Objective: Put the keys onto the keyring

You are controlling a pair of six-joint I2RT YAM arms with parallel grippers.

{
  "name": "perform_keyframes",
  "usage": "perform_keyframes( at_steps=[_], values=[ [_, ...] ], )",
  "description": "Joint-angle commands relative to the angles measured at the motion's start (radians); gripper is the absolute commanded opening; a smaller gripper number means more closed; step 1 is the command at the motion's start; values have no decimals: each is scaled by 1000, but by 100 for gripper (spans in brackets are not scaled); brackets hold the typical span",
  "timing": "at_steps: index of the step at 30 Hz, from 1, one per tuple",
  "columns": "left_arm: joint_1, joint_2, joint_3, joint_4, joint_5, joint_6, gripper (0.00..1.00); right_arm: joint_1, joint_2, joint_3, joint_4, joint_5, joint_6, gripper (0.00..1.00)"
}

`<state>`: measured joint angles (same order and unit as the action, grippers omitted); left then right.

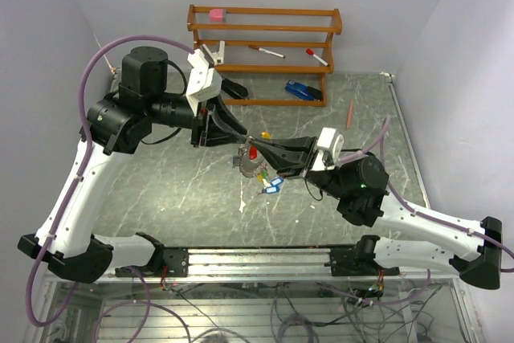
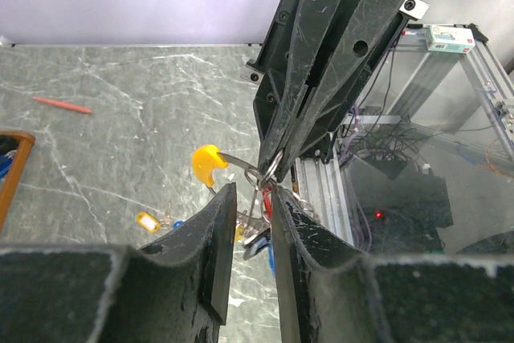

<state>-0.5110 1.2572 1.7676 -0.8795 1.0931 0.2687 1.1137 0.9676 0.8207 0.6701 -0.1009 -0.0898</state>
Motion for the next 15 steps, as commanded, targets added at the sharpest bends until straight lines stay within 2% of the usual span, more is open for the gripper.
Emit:
perform_keyframes(
  at_steps=[1, 7, 15],
  values=[
    [2, 4, -7, 31, 28, -4, 35, -2, 6, 44, 56, -16, 10, 0],
    [2, 9, 1, 59, 55, -24, 33, -2, 11, 38, 66, -16, 19, 0],
    [2, 4, -1, 62, 74, -20, 15, -2, 20, 41, 71, -16, 24, 0]
  ],
)
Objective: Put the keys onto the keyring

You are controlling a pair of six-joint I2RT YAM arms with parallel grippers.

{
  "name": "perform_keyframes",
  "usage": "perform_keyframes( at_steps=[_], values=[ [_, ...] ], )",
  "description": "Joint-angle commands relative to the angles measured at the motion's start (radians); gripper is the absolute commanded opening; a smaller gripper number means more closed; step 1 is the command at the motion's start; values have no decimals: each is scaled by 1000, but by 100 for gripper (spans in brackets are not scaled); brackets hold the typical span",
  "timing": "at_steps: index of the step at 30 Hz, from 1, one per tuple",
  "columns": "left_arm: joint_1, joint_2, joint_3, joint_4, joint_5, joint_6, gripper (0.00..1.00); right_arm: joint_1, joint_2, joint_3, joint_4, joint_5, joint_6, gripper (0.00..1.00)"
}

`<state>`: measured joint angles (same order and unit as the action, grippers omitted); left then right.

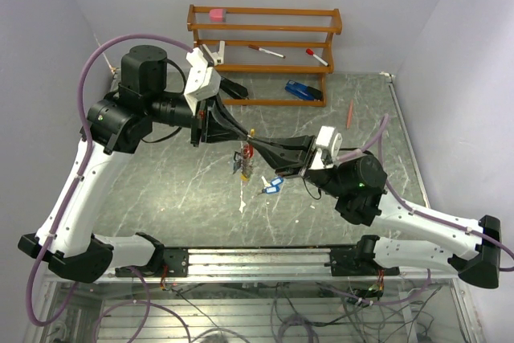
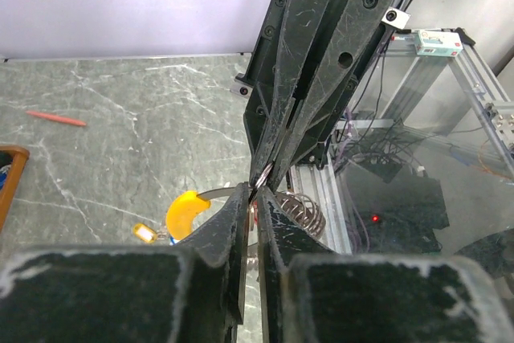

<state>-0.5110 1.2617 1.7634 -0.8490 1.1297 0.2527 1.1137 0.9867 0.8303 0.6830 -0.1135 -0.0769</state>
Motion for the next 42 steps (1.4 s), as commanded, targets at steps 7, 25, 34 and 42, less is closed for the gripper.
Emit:
perform_keyframes(
  at_steps=[7, 25, 34, 42],
  values=[
    [2, 1, 21, -3, 28, 25, 7, -1, -12, 39, 28, 22, 15, 0],
    [0, 60, 174, -371, -297, 306, 7, -3, -101, 139, -349, 148, 50, 59],
    [-2, 49, 200, -445, -451, 411, 7, -3, -66, 158, -510, 117, 93, 72],
    [-9, 72, 272, -545, -500, 546, 7, -4, -48, 90, -494, 107, 130, 75]
  ],
)
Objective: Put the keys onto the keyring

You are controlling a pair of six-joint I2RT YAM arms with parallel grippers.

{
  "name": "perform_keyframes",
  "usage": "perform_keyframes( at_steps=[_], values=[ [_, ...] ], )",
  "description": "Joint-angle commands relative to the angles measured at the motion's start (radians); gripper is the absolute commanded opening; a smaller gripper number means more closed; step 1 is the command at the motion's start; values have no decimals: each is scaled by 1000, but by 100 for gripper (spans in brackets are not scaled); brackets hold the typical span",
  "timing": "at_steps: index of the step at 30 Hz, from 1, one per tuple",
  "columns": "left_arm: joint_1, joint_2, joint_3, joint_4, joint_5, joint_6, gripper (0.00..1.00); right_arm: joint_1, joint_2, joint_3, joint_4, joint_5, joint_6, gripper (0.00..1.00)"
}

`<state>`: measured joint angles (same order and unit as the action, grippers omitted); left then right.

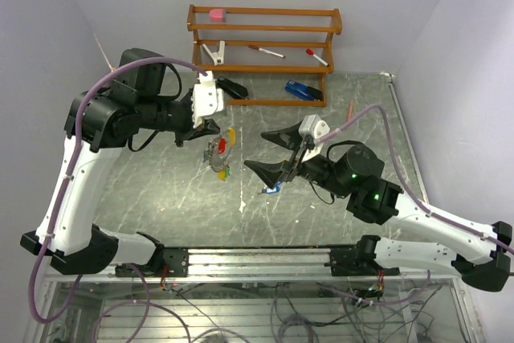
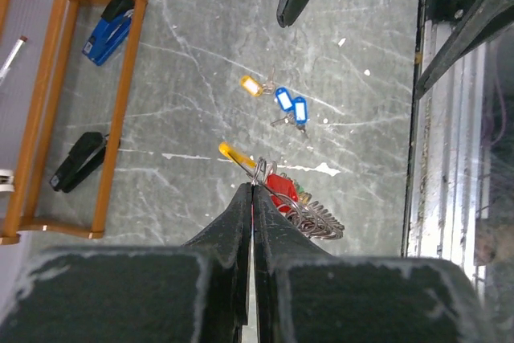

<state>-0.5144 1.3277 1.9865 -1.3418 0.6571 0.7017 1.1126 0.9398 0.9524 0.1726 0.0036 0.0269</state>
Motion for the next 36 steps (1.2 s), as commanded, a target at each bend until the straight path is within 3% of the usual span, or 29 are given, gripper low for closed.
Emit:
perform_keyframes(
  at_steps=[1, 6, 12, 20, 27, 36],
  values=[
    [-8, 2, 49, -56, -19, 113, 7, -7, -2, -45, 32, -16, 29, 76],
    [-38, 29, 113, -153, -39, 214, 7, -104, 16, -39, 32, -200, 16, 75],
    [-88, 2, 124, -155, -100, 351, 7, -254, 103, -4, 6, -495, 18, 74],
    [-109, 18, 123, -154, -57, 369, 7, -365, 271, 92, 51, -805, 4, 74],
    [-116, -4, 41, -110, -6, 345, 7, -379, 353, 119, 147, -935, 71, 73],
    [-119, 2, 70, -74, 66, 300, 7, -379, 393, 55, 350, -947, 146, 72]
  ],
)
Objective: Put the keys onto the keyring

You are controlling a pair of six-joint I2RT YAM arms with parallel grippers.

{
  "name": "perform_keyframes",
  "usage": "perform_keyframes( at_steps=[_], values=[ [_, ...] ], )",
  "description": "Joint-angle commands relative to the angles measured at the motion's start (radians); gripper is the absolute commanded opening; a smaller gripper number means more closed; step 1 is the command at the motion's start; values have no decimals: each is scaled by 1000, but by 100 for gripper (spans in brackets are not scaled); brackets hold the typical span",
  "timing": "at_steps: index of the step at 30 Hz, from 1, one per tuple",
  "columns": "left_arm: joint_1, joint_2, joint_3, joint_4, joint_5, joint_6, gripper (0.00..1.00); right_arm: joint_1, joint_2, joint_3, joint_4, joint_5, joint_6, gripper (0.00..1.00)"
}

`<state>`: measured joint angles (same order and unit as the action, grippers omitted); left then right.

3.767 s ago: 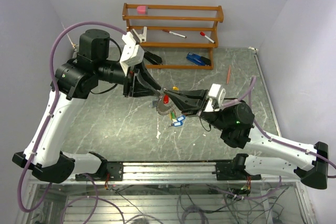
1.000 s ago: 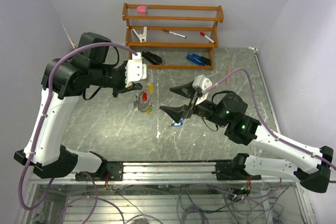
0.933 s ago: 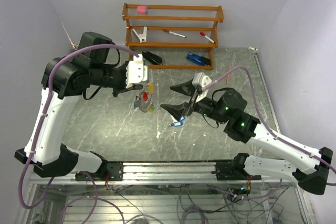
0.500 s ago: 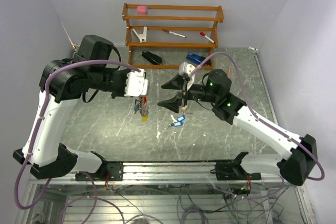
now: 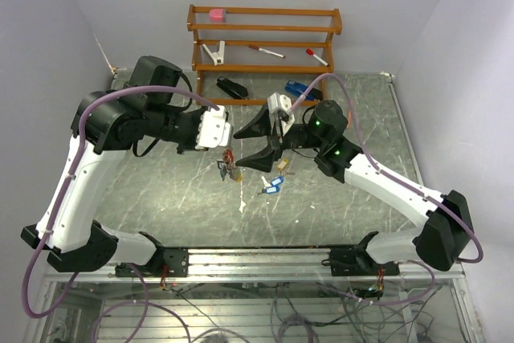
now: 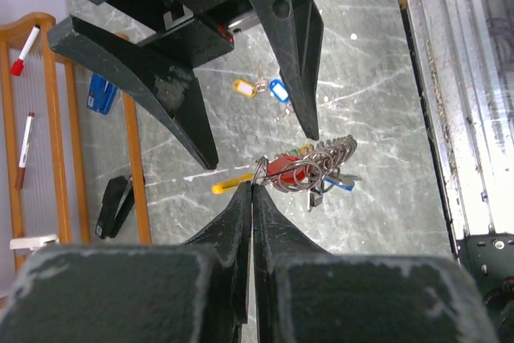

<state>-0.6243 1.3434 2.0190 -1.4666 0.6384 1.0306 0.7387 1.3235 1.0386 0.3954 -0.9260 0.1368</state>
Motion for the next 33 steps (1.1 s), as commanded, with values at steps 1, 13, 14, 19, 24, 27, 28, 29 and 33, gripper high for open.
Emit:
perform_keyframes(
  at_steps=[1, 13, 14, 19, 24, 27, 28, 29, 33],
  values=[
    [-9, -16, 37, 57, 95, -39, 7, -5, 12, -32, 147, -9, 35, 73],
    [-14, -25, 24, 113, 184, -137, 7, -3, 21, -126, 349, 130, 40, 73],
    [-14, -24, 22, 117, 193, -146, 7, 0, 22, -137, 382, 148, 46, 73],
    [-17, -29, 14, 142, 217, -184, 7, 34, 46, -150, 411, 240, 3, 73],
    [-18, -43, -25, 154, 232, -203, 7, 53, 41, -187, 514, 363, -10, 67],
    [-18, -59, -63, 172, 229, -212, 7, 65, 41, -172, 502, 410, -34, 54],
    [-18, -64, -74, 176, 224, -216, 7, 68, 38, -173, 504, 432, -43, 47],
    [-18, -69, -84, 182, 217, -219, 7, 69, 31, -173, 500, 460, -53, 44],
    [-18, -92, -129, 208, 189, -233, 8, 74, -2, -166, 463, 556, -104, 38]
  ],
)
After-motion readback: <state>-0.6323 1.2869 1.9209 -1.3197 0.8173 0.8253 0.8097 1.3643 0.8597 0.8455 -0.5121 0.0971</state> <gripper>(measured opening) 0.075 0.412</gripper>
